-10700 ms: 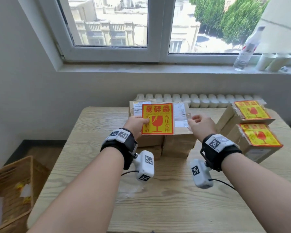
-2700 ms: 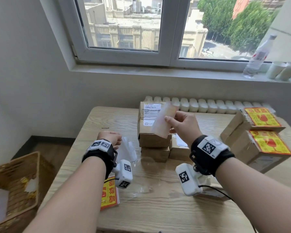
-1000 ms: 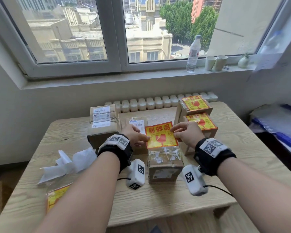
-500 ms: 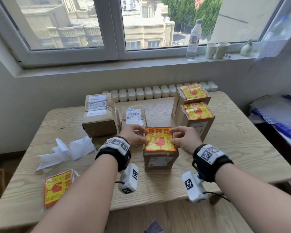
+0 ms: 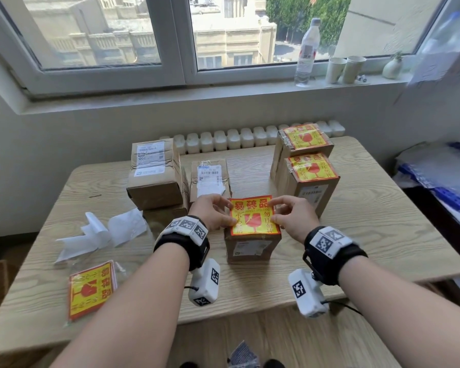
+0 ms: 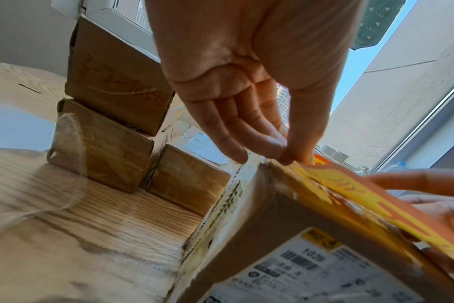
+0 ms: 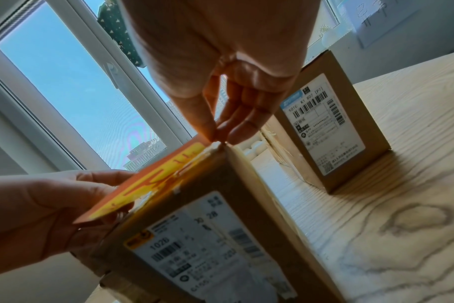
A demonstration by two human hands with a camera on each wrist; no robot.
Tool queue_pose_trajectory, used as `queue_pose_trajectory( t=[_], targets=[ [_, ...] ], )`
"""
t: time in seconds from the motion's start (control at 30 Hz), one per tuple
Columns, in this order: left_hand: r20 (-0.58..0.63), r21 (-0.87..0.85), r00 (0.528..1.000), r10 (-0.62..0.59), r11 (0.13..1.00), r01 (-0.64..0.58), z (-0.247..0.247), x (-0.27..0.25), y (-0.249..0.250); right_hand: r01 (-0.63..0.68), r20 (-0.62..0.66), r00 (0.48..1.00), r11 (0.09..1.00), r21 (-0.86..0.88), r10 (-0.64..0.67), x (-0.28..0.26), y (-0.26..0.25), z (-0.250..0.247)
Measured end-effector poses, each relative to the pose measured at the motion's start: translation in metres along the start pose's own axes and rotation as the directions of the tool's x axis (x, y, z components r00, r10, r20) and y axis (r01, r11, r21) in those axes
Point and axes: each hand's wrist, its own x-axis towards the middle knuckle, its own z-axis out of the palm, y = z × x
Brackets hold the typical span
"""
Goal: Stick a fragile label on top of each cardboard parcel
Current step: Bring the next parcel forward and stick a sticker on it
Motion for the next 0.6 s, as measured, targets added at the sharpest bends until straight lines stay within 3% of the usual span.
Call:
queue_pose_trajectory(
  t=[0.6],
  targets=[
    [0.025,-0.004,1.0,-0.014,1.0,0.014,-0.0014,0.0005,-0.0001,0.021,0.016,1.0,1.0,-0.015,-0.021,0.0024,0.0032,0.0004]
  ],
)
